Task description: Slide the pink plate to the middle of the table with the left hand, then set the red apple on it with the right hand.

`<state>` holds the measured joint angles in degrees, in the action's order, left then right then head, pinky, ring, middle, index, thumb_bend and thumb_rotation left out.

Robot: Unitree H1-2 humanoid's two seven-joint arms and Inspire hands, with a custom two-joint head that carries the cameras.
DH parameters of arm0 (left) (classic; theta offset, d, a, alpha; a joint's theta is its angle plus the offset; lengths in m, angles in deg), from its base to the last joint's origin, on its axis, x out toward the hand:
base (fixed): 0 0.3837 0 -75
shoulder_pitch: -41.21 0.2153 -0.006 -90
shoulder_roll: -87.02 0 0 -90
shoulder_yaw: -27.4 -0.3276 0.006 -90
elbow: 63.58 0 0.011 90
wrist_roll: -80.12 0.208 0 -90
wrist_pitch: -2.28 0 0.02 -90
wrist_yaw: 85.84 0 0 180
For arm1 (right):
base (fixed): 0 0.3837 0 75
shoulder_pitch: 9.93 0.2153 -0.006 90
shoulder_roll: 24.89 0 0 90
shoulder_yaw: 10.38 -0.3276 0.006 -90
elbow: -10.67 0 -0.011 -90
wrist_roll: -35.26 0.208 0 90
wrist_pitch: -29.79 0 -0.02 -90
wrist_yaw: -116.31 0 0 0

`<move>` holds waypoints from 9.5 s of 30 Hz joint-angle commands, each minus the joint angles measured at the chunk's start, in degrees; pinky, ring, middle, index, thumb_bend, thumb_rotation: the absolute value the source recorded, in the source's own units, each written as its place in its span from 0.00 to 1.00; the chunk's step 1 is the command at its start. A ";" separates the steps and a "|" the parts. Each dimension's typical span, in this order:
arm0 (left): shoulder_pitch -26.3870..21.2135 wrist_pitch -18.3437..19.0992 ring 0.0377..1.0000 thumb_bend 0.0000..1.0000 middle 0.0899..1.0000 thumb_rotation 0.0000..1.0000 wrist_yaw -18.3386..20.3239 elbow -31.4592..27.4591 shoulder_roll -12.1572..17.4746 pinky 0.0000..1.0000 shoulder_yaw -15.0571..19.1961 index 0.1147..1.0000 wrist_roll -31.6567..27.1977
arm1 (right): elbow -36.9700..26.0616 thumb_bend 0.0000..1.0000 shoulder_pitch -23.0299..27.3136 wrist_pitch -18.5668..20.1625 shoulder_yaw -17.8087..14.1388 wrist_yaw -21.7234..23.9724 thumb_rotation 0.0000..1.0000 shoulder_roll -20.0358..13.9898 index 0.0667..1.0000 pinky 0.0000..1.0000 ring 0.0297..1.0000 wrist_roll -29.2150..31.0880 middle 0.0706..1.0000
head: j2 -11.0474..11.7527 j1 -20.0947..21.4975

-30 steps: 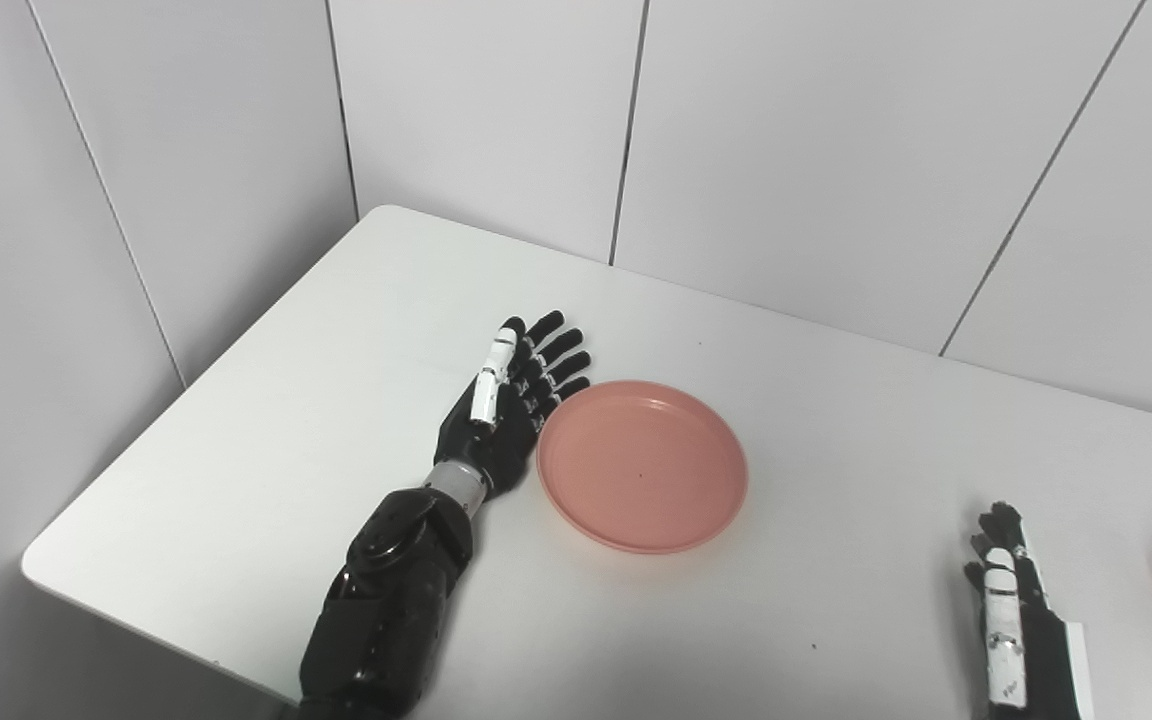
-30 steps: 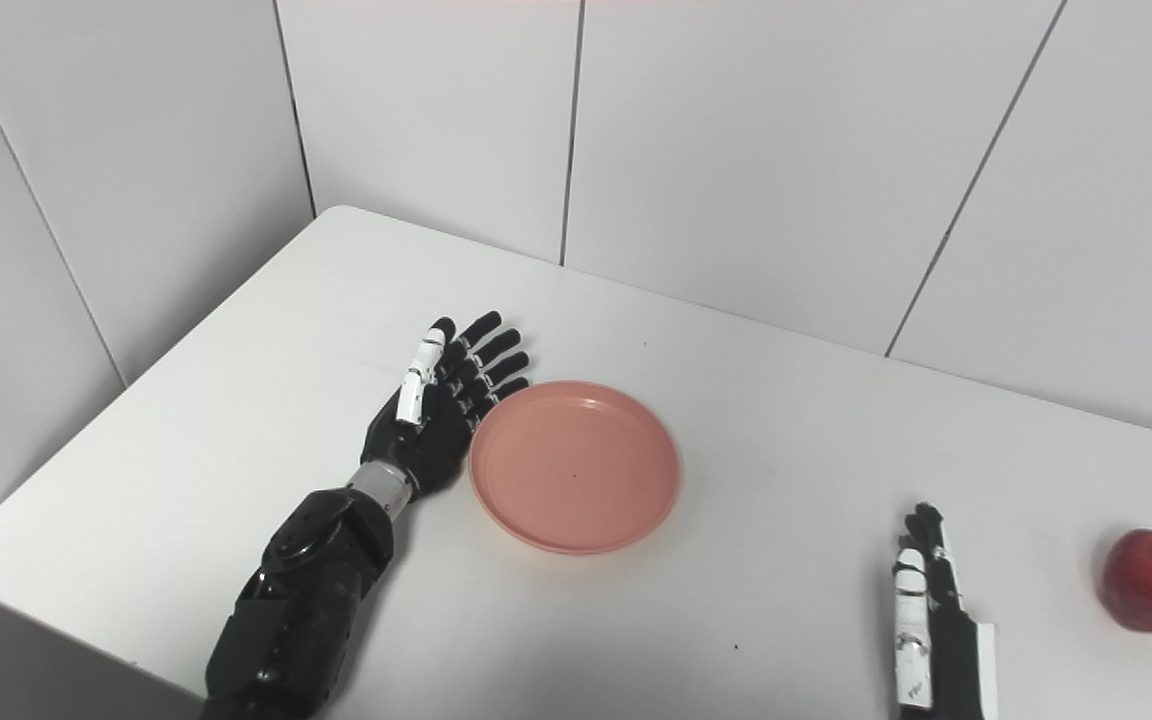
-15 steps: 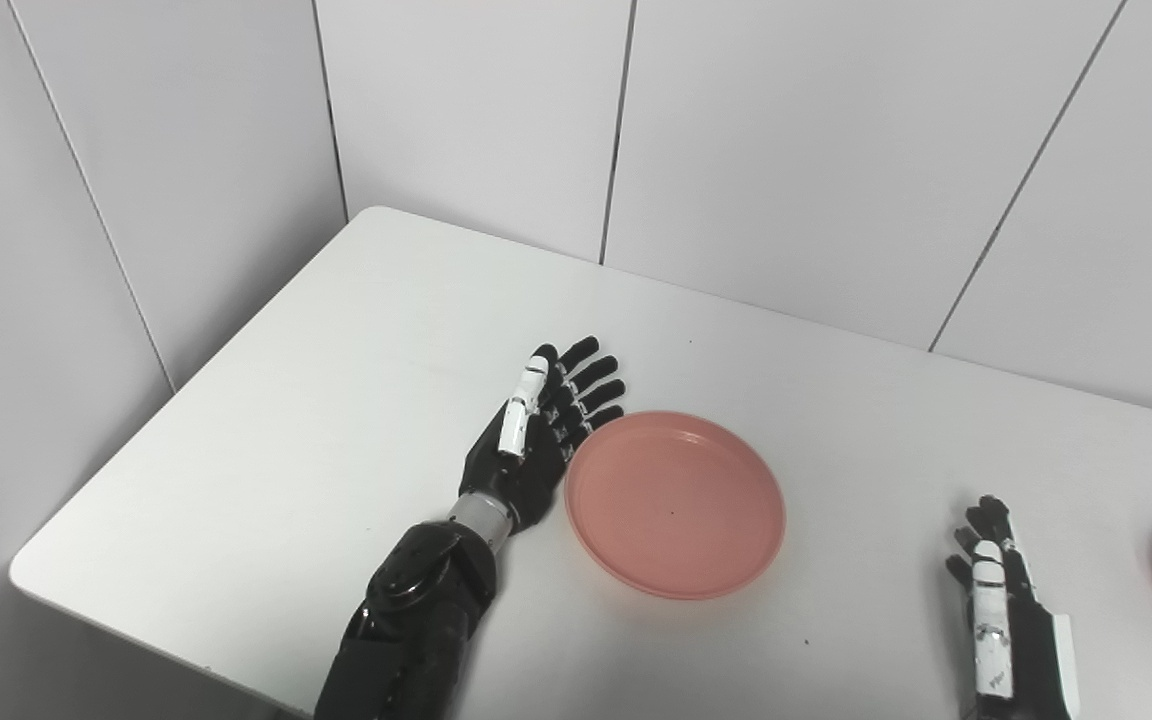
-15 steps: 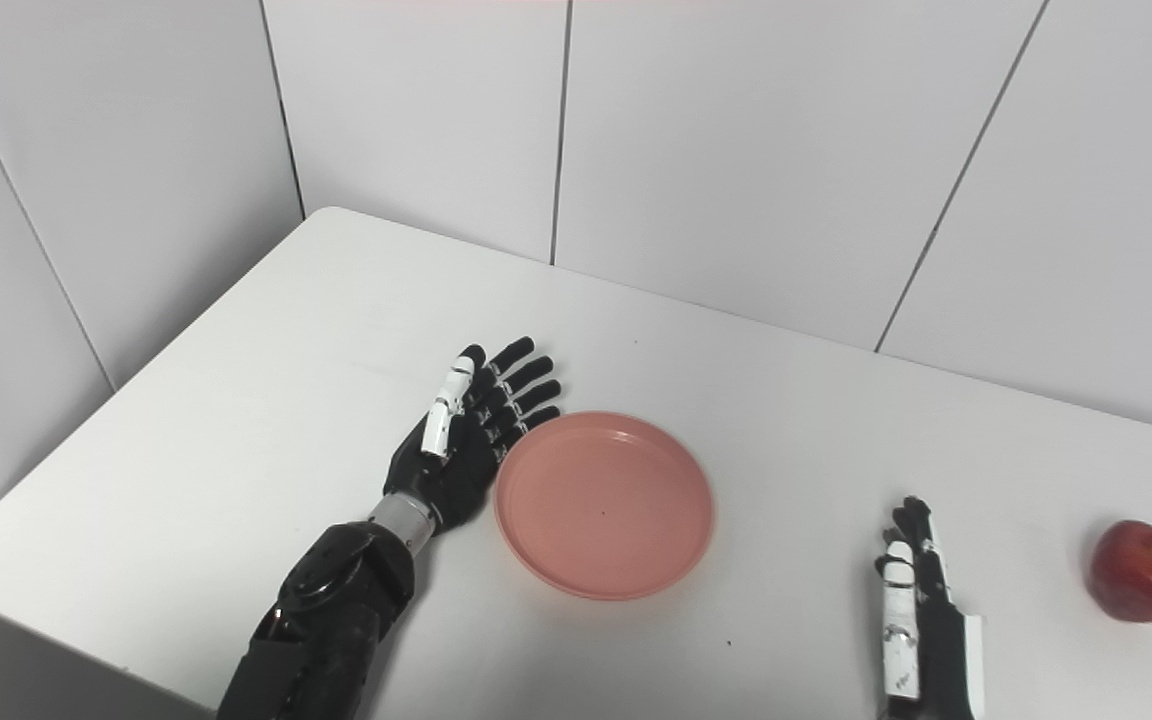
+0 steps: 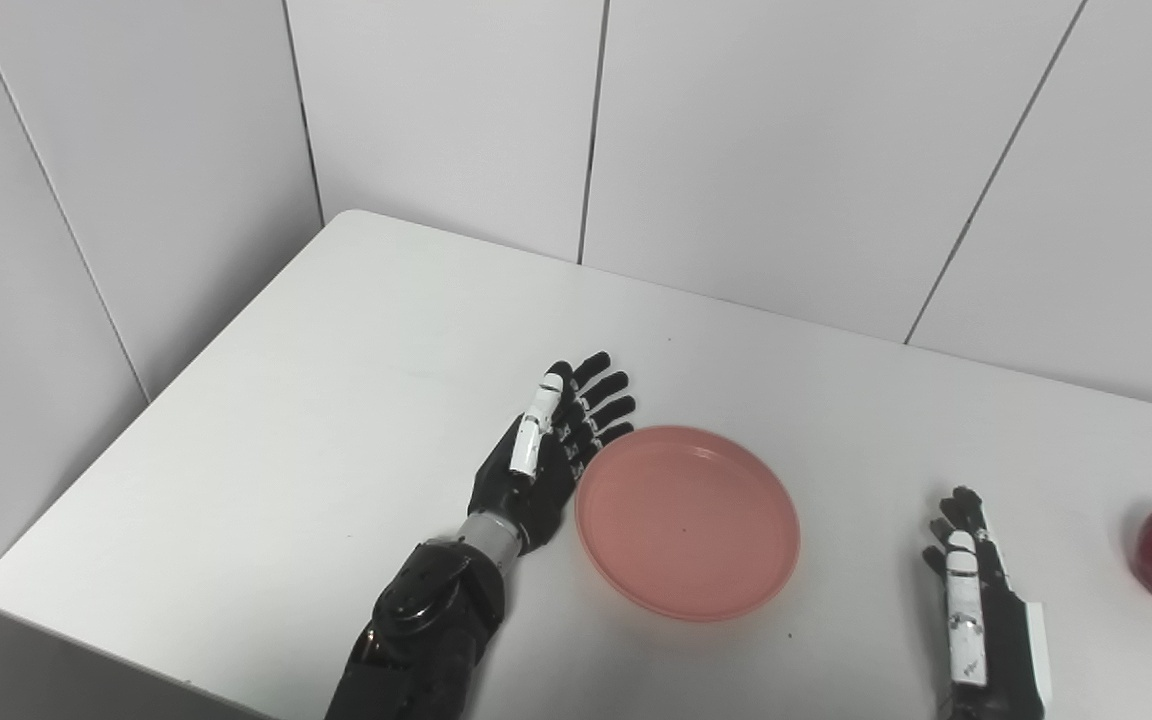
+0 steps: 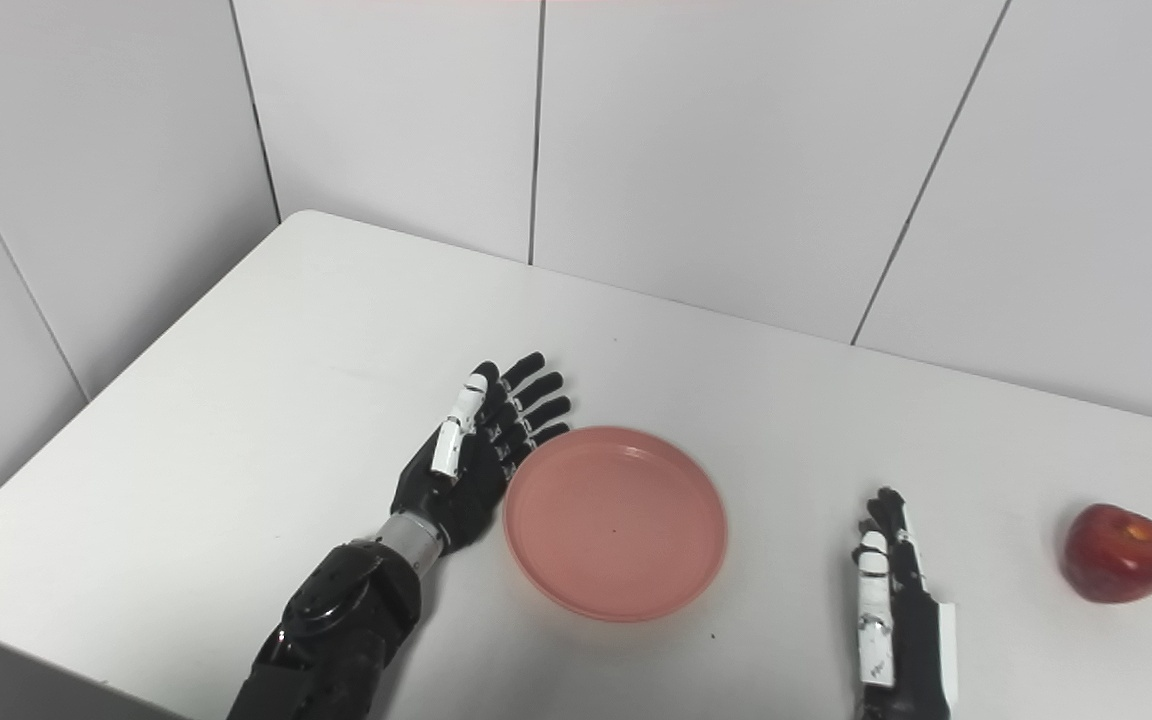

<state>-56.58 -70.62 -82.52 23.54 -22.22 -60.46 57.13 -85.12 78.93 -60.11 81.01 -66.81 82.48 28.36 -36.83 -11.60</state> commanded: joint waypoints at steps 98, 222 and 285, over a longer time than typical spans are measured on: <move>0.91 -2.02 0.89 0.43 0.89 1.00 6.24 -0.22 3.49 0.91 3.63 0.87 0.14 | -20.99 0.53 9.70 18.33 -0.48 1.22 0.69 -8.64 0.88 0.77 0.85 -22.56 0.88 | -8.76 29.64; 1.75 -3.99 0.90 0.42 0.90 1.00 7.86 2.33 4.51 0.92 4.55 0.89 -1.53 | 10.36 0.92 21.18 25.92 -4.42 5.21 0.37 -30.81 0.85 0.60 0.73 -23.46 0.78 | -6.11 30.59; 1.96 -3.35 0.89 0.43 0.89 1.00 6.27 1.26 4.19 0.91 3.54 0.88 -0.50 | 6.78 0.51 21.18 17.90 -6.13 -3.47 0.13 -28.25 0.45 0.41 0.46 -18.88 0.48 | -6.13 28.42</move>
<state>-54.82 -74.70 -75.85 25.00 -18.21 -56.37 55.78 -75.64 98.30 -41.39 75.48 -69.94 54.74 9.26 -42.89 16.88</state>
